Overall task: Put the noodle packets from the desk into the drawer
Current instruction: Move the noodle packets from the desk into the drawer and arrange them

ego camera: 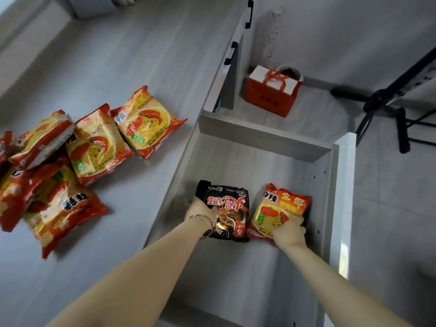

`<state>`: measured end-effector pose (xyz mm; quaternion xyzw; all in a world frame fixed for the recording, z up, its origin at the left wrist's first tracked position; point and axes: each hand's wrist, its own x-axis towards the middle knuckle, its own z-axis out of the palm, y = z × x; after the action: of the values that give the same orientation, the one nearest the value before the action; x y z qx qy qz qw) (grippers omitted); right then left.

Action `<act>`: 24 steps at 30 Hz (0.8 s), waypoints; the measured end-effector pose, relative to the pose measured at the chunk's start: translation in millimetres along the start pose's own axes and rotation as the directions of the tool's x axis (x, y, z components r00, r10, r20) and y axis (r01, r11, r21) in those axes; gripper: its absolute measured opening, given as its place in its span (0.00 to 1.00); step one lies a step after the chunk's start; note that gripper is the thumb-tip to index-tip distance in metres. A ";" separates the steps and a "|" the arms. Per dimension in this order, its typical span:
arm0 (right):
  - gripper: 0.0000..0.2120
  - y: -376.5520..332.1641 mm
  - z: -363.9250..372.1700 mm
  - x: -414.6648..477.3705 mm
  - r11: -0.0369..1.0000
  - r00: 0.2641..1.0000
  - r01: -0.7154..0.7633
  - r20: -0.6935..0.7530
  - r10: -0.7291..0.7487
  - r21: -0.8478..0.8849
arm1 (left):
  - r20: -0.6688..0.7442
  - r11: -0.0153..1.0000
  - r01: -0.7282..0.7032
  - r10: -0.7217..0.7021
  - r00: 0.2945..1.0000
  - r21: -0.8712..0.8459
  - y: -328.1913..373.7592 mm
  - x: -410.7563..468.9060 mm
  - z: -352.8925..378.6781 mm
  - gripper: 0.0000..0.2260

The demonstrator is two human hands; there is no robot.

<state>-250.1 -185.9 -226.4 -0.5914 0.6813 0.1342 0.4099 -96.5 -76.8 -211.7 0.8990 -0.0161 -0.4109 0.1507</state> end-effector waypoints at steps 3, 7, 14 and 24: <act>0.38 -27.7 0.4 -25.0 0.988 0.990 0.124 -0.054 -0.129 -0.092 | 0.061 0.991 -0.104 0.099 0.993 0.084 4.8 -16.6 -23.0 0.24; 0.26 -93.2 7.9 -67.4 0.878 0.878 0.478 0.013 -0.479 0.042 | -0.214 0.843 -0.538 0.530 0.820 0.028 -0.9 -49.9 -94.0 0.14; 0.29 -218.0 60.9 -115.6 0.725 0.741 0.662 -0.022 -0.671 0.191 | -0.442 0.805 -0.417 0.584 0.681 0.422 -52.0 -28.7 -216.9 0.17; 0.11 -264.6 104.6 -111.9 0.796 0.874 0.478 -0.111 -0.473 0.370 | -0.280 0.597 -0.202 0.614 0.738 0.777 -80.9 21.8 -216.8 0.18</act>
<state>30.0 -108.2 -131.9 -0.6516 0.5262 -0.1138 0.5344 71.5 52.9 -116.9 0.9302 -0.3441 -0.0637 -0.1105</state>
